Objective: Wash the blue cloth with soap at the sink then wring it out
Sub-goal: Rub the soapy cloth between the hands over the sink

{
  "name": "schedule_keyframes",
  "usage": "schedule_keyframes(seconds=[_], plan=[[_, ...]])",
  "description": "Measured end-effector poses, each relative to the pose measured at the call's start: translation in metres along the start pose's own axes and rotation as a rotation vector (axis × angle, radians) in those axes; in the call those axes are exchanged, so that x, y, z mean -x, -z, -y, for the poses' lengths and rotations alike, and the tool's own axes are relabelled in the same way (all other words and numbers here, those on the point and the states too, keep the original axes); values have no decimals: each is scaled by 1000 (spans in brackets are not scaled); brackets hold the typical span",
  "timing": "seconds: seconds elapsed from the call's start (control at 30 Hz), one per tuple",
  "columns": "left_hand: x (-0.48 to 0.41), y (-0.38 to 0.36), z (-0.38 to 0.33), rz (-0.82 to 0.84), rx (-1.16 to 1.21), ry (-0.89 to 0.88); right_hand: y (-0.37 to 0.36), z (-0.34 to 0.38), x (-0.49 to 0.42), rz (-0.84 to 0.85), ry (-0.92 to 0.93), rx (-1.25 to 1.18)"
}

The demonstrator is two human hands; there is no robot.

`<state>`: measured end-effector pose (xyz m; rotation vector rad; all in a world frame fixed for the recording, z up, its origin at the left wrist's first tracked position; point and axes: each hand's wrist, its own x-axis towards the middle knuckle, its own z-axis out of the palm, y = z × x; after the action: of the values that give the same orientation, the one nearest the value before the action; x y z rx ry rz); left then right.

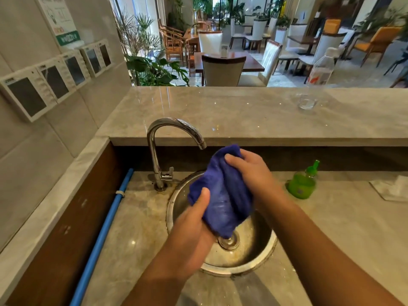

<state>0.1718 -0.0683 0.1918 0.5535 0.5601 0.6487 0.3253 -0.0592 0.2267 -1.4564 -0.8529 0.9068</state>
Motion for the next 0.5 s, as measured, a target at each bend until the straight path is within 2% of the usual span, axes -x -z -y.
schedule_keyframes(seconds=[0.07, 0.17, 0.33, 0.37, 0.43, 0.5], plan=[[-2, 10, -11, -1, 38, 7, 22, -3, -1, 99, -162, -222], [-8, 23, -18, -129, -86, -38, 39, -16, 4, 158, -195, -328], [-20, 24, -12, -422, -518, -279, 29, -58, 13, 4, -188, -386], [-21, 22, -11, -442, -553, -297, 26, -65, 15, -27, -192, -409], [-22, 18, -10, -398, -471, -268, 19, -77, 21, -59, -280, -502], [-24, 13, -8, -339, -400, -225, 7, -88, 29, -27, -503, -660]])
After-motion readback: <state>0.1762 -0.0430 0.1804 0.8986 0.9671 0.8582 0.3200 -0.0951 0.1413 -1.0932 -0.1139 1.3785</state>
